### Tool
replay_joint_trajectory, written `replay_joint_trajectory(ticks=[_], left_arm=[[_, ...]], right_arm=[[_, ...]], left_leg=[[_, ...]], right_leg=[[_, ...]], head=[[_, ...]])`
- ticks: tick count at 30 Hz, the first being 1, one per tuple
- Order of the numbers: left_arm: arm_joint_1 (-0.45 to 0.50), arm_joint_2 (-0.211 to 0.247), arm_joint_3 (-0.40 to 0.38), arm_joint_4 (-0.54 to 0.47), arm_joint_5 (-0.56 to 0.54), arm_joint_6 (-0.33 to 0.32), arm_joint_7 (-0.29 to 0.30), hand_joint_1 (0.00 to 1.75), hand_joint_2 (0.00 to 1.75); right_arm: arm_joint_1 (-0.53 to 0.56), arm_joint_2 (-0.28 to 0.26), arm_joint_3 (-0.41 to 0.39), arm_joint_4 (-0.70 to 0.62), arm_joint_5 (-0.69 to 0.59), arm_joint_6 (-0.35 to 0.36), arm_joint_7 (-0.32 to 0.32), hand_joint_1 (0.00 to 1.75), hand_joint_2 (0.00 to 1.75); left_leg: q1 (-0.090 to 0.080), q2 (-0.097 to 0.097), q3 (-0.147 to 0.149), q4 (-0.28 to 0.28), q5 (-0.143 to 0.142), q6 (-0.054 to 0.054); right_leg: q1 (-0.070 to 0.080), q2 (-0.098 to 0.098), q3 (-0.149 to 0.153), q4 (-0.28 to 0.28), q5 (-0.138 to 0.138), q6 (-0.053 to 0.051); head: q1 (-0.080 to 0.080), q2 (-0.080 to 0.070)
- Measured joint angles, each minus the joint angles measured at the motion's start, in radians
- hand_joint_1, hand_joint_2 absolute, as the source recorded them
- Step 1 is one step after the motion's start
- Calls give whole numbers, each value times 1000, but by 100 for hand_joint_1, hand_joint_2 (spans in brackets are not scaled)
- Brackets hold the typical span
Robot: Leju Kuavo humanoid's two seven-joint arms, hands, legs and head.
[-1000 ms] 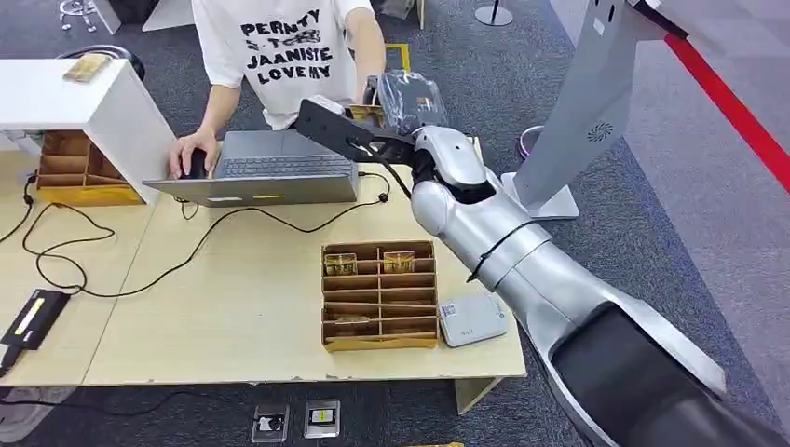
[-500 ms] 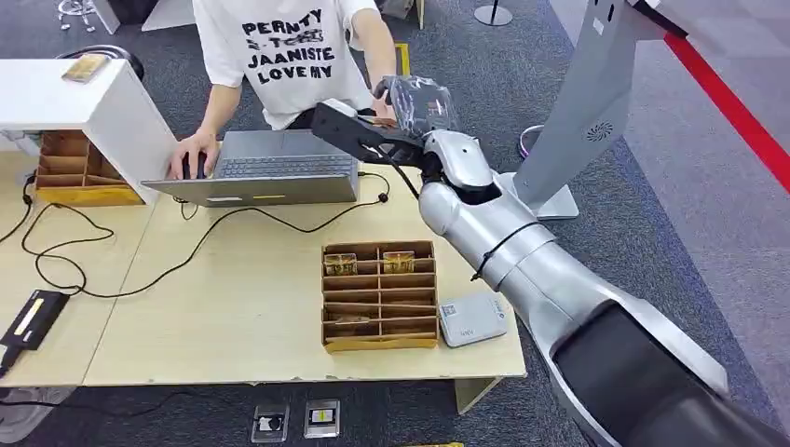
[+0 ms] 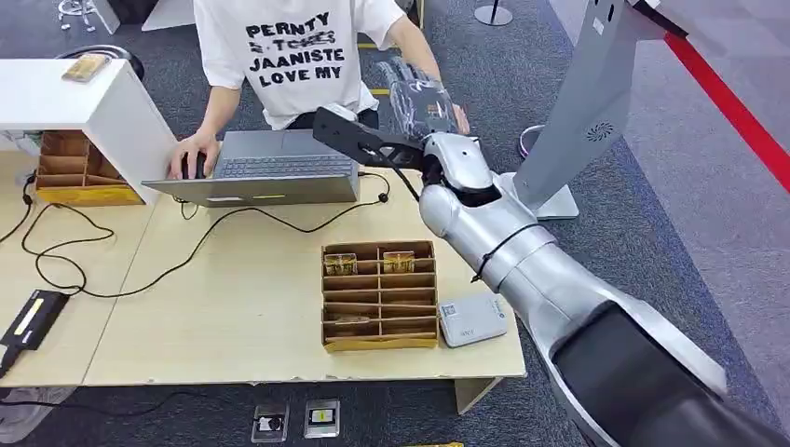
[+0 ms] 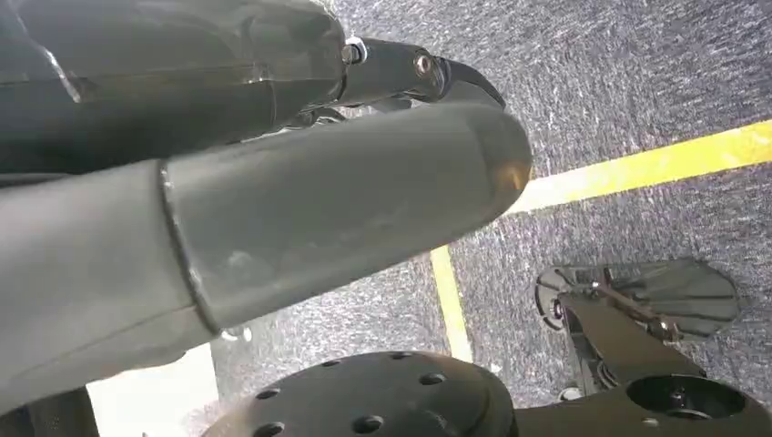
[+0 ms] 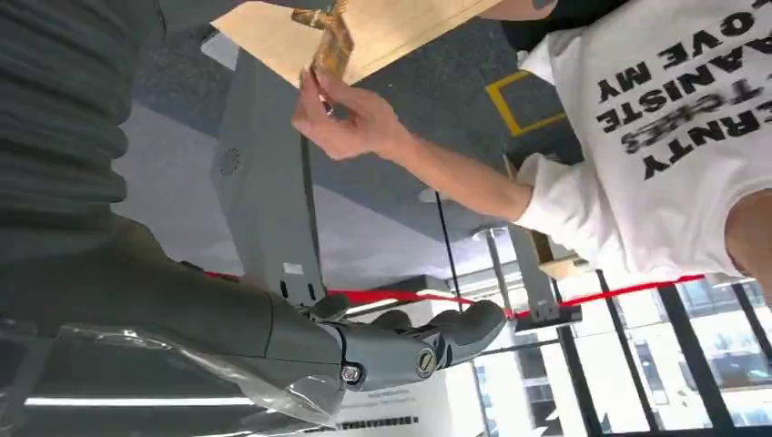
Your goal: Pass the card to the sensor for recognition and then transmit it.
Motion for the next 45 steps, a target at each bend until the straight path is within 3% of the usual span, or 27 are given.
replay_joint_trajectory(ticks=[5, 11, 21, 34, 45], left_arm=[[0, 0, 0, 0, 8, 2, 0, 0, 0], [1, 0, -2, 0, 26, 8, 0, 0, 0], [3, 0, -15, 0, 49, 21, 0, 0, 0], [6, -2, -16, 0, 88, 31, 0, 0, 0], [10, -2, -16, 0, 116, 35, 0, 0, 0]], right_arm=[[15, 6, 0, 0, -16, -28, -28, 0, 175], [69, 12, -12, -34, -77, -125, -90, 0, 175], [196, 9, -53, -158, -148, -246, -140, 0, 175], [348, -29, -116, -355, -434, -293, -258, 0, 175], [487, -122, -133, -552, -610, -328, -278, 0, 175]], left_leg=[[0, 0, 0, 0, 0, 0], [0, 0, 0, 0, 0, 0], [0, 0, 0, 0, 0, 0], [0, 0, 0, 0, 0, 0], [0, 1, 1, 0, 0, 0]], right_leg=[[0, 0, 0, 0, 0, 0], [0, 0, 0, 0, 0, 0], [0, 0, 0, 0, 0, 0], [0, 0, 0, 0, 0, 0], [0, 1, 0, 0, 0, 0]], head=[[0, 0], [0, 0], [0, 0], [0, 0], [0, 0]])
